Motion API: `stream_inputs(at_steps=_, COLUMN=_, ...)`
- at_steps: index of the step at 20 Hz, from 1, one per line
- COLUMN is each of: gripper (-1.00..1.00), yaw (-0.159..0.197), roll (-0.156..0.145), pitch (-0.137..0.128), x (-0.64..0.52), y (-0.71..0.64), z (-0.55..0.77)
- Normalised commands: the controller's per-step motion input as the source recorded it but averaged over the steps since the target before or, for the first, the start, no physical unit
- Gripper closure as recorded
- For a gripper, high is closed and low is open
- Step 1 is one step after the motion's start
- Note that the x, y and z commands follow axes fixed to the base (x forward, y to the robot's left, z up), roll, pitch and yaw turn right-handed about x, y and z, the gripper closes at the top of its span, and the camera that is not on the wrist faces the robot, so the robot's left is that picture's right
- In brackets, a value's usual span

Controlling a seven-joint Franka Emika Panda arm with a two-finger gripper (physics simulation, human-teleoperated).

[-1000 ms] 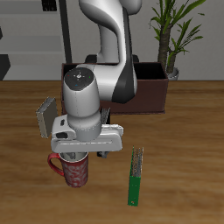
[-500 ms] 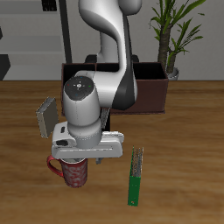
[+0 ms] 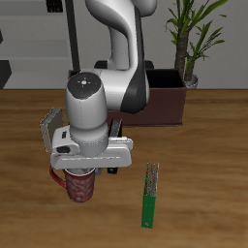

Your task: Place the red mug into the back desk caddy's left compartment

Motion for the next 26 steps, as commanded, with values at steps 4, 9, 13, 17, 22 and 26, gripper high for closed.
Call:
stream_inputs(at_steps=4, gripper=1.0, yaw=0.01, roll=-0.025, pitch=-0.071, x=-0.14, y=-0.17, z=0.61)
stream_inputs(at_steps=9, gripper=1.0, yaw=0.026, roll=-0.021, pitch=-0.099, x=-0.27, y=-0.2, z=0.8)
stream_inputs(at_steps=13, gripper=1.0, yaw=0.019, roll=-0.007, pitch=-0.082, x=-0.39, y=-0.16, z=0.73)
stream_inputs(at_steps=17, gripper=1.0, yaw=-0.005, roll=-0.013, pitch=-0.034, x=-0.25, y=-0.12, z=0.39)
stream_inputs(at_steps=22, gripper=1.0, yaw=0.033, roll=0.001, pitch=-0.054, x=-0.46, y=-0.05, z=0.54)
stream_inputs(at_steps=26, gripper=1.0, yaw=0.015, roll=-0.009, pitch=-0.048, x=-0.48, y=-0.05, z=0.46)
